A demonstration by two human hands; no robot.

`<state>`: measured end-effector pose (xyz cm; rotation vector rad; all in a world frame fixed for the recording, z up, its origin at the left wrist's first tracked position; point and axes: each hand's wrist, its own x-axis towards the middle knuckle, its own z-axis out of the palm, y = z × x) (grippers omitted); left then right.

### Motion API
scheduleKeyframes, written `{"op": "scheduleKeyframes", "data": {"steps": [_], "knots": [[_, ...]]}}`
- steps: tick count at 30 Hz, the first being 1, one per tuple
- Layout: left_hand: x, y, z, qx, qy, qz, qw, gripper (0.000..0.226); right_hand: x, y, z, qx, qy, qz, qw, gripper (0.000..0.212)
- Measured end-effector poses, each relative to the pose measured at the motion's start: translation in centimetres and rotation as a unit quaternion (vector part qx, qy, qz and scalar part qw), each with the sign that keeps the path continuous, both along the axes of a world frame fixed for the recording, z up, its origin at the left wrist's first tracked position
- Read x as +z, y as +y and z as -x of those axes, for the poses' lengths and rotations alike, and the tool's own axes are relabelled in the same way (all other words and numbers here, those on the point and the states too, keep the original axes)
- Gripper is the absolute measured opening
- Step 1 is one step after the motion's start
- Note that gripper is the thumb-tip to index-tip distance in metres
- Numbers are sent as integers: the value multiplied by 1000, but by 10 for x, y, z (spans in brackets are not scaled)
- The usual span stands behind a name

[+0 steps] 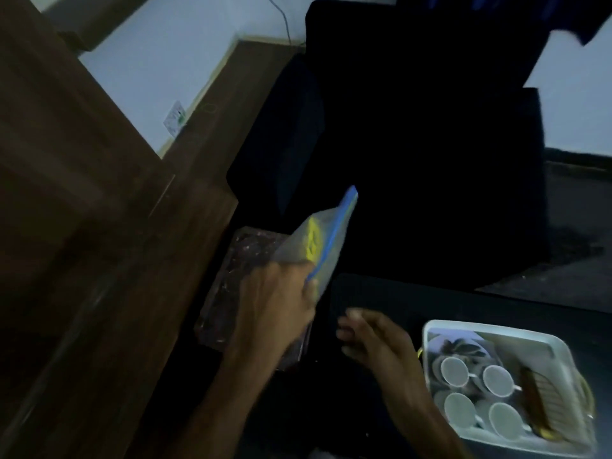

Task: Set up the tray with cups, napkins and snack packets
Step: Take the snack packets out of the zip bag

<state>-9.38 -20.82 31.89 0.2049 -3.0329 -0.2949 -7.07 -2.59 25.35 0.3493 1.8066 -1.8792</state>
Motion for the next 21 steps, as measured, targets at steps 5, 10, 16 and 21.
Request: {"op": "scheduleKeyframes", "data": {"steps": [5, 10, 16, 21], "knots": [[21, 110, -67, -44, -2, -65, 997, 13, 67, 39, 4, -10, 88, -65, 994, 36], [13, 199, -110, -31, -31, -110, 993, 30, 71, 130, -34, -16, 79, -124, 989, 12], [18, 311, -148, 126, 8, -475, 871, 37, 74, 252, -67, -49, -28, -36, 998, 11], [7, 374, -157, 170, -10, -500, 849, 23, 79, 312, -94, 25, 27, -38, 999, 7]]}}
